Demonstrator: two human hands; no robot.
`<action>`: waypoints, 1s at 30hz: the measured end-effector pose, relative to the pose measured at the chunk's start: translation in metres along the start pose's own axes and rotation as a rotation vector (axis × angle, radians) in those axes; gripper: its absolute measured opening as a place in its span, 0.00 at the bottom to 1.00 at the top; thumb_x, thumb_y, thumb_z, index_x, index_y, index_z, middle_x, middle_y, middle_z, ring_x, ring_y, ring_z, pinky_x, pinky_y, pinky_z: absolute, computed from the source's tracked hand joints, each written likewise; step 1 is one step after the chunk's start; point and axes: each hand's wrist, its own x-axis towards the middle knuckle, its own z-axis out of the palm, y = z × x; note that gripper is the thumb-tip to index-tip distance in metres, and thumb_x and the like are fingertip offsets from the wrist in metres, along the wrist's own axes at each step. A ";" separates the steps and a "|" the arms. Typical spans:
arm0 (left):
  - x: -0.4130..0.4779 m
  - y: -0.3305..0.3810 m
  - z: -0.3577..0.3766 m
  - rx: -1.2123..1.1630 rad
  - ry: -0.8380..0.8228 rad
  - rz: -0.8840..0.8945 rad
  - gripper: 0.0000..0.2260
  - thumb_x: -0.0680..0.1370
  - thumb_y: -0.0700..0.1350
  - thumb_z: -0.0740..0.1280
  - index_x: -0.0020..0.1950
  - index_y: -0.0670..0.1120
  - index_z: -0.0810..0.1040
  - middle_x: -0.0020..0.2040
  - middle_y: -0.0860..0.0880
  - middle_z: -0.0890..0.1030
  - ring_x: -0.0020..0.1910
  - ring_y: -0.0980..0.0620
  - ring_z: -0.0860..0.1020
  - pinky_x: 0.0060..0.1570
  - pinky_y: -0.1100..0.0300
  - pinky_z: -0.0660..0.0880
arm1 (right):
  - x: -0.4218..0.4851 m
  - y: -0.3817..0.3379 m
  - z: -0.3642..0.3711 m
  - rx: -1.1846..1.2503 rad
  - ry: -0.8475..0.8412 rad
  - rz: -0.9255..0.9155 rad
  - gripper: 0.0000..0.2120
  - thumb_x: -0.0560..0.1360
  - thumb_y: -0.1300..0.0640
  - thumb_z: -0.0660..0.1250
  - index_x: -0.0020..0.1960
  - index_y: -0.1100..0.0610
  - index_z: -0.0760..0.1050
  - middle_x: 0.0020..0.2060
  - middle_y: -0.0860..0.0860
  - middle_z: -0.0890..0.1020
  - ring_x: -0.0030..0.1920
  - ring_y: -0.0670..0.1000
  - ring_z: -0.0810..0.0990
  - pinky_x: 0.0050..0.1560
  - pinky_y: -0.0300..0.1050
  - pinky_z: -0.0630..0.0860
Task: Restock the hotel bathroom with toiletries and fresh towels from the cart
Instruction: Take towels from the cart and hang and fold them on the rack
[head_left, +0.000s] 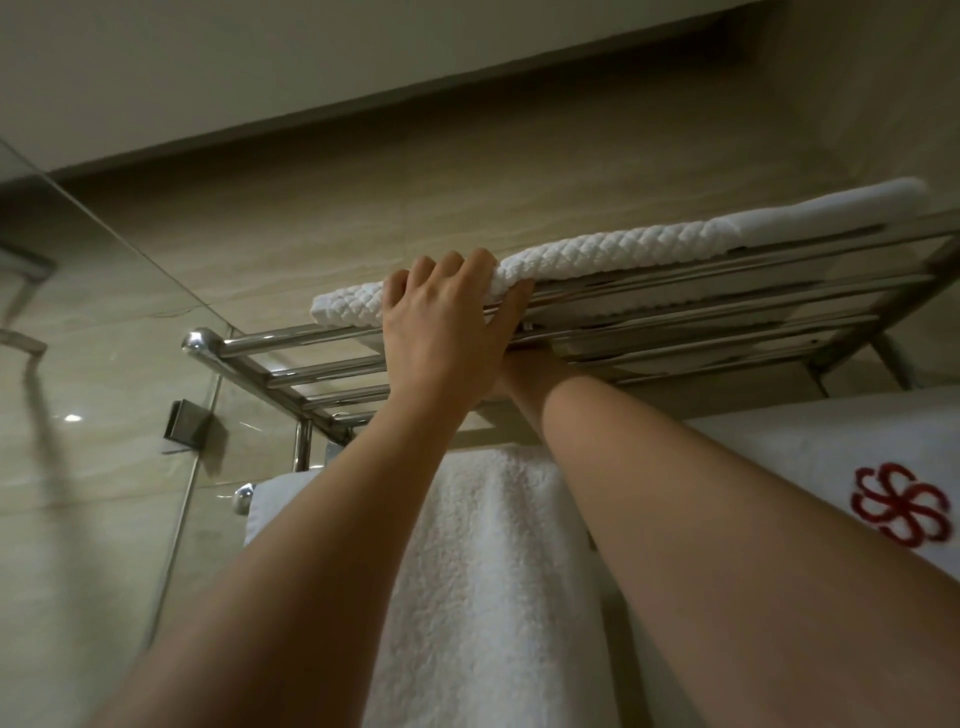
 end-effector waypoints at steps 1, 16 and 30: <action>0.000 -0.001 0.000 0.006 -0.012 0.001 0.18 0.76 0.60 0.58 0.50 0.47 0.76 0.45 0.49 0.80 0.47 0.46 0.75 0.54 0.52 0.66 | -0.004 0.001 -0.001 0.004 -0.042 0.005 0.25 0.82 0.51 0.48 0.75 0.63 0.51 0.75 0.60 0.57 0.74 0.57 0.57 0.72 0.49 0.54; 0.003 0.007 -0.016 0.135 -0.254 -0.043 0.20 0.78 0.61 0.52 0.56 0.47 0.71 0.52 0.47 0.77 0.54 0.46 0.73 0.58 0.52 0.63 | -0.064 0.070 -0.022 -0.021 -0.158 -0.188 0.14 0.79 0.50 0.56 0.58 0.54 0.75 0.57 0.52 0.77 0.58 0.54 0.76 0.58 0.49 0.72; 0.010 0.035 -0.011 0.071 -0.260 0.095 0.23 0.77 0.63 0.46 0.57 0.48 0.70 0.50 0.50 0.78 0.48 0.50 0.76 0.54 0.56 0.69 | -0.039 0.128 -0.004 -0.180 -0.221 0.159 0.27 0.79 0.43 0.51 0.76 0.48 0.53 0.74 0.54 0.60 0.72 0.58 0.61 0.71 0.53 0.61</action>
